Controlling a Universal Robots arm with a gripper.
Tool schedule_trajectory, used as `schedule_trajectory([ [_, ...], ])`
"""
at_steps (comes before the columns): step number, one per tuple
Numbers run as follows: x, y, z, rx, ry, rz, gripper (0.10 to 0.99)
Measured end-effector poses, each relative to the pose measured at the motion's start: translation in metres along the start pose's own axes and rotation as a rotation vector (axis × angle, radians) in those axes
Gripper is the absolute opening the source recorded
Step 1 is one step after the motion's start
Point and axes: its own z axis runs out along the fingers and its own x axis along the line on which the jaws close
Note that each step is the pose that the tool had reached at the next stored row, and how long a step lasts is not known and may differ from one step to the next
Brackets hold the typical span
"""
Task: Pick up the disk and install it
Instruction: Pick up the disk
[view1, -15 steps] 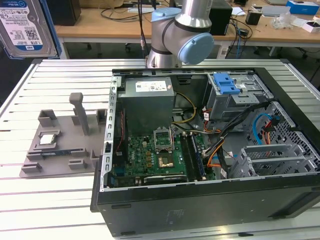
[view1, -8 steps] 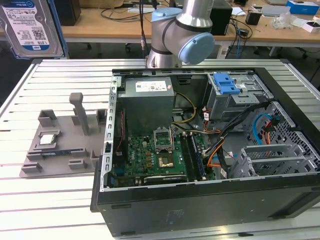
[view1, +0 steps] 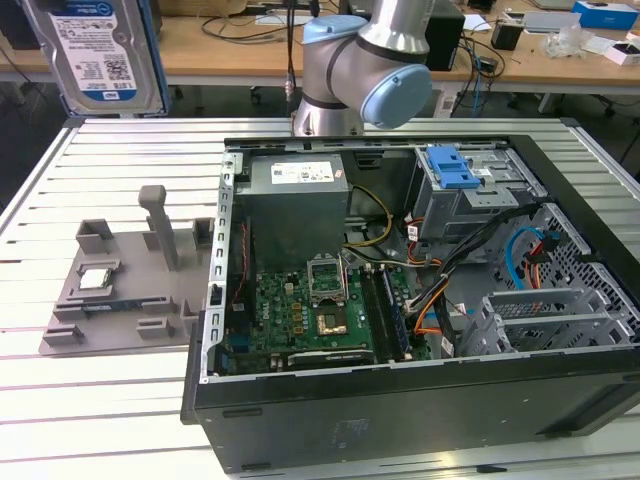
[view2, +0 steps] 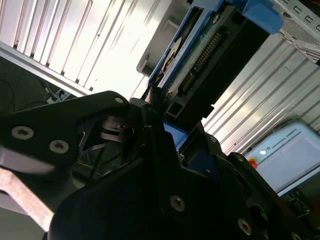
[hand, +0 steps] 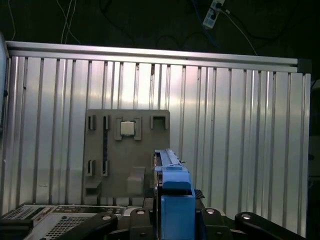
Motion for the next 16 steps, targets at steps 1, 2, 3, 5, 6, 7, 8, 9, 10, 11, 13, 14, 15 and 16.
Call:
schedule_trajectory([
  [1, 0.0002, -0.0042, -0.0002, 0.0, 0.0, 0.0, 0.369],
  [2, 0.0005, -0.0106, -0.0004, 0.0, -0.0001, 0.0, 0.369],
  [3, 0.0007, -0.0152, -0.0006, 0.0, 0.0, 0.0, 0.369],
  [5, 0.0013, -0.0271, -0.0011, 0.0, 0.0, 0.0, 0.369],
  [6, 0.0015, -0.0321, -0.0013, 0.0, 0.0, 0.0, 0.369],
  [7, 0.0018, -0.0365, -0.0014, 0.0, -0.0001, 0.0, 0.369],
  [8, 0.002, -0.0414, -0.0016, 0.0, -0.0001, 0.0, 0.369],
  [9, 0.0023, -0.0459, -0.0018, 0.0, -0.0001, 0.0, 0.369],
  [10, 0.0024, -0.0496, -0.002, 0.0, 0.0, 0.0, 0.369],
  [11, 0.0027, -0.0552, -0.0022, 0.0, 0.0, 0.0, 0.369],
  [13, 0.0037, -0.0767, -0.0031, -0.001, -0.0001, 0.0, 0.369],
  [14, 0.004, -0.0826, -0.0033, -0.001, -0.0001, 0.0, 0.369],
  [15, 0.0043, -0.0874, -0.0035, -0.001, 0.0, 0.0, 0.369],
  [16, 0.0045, -0.0919, -0.0037, -0.001, -0.0001, 0.0, 0.369],
])
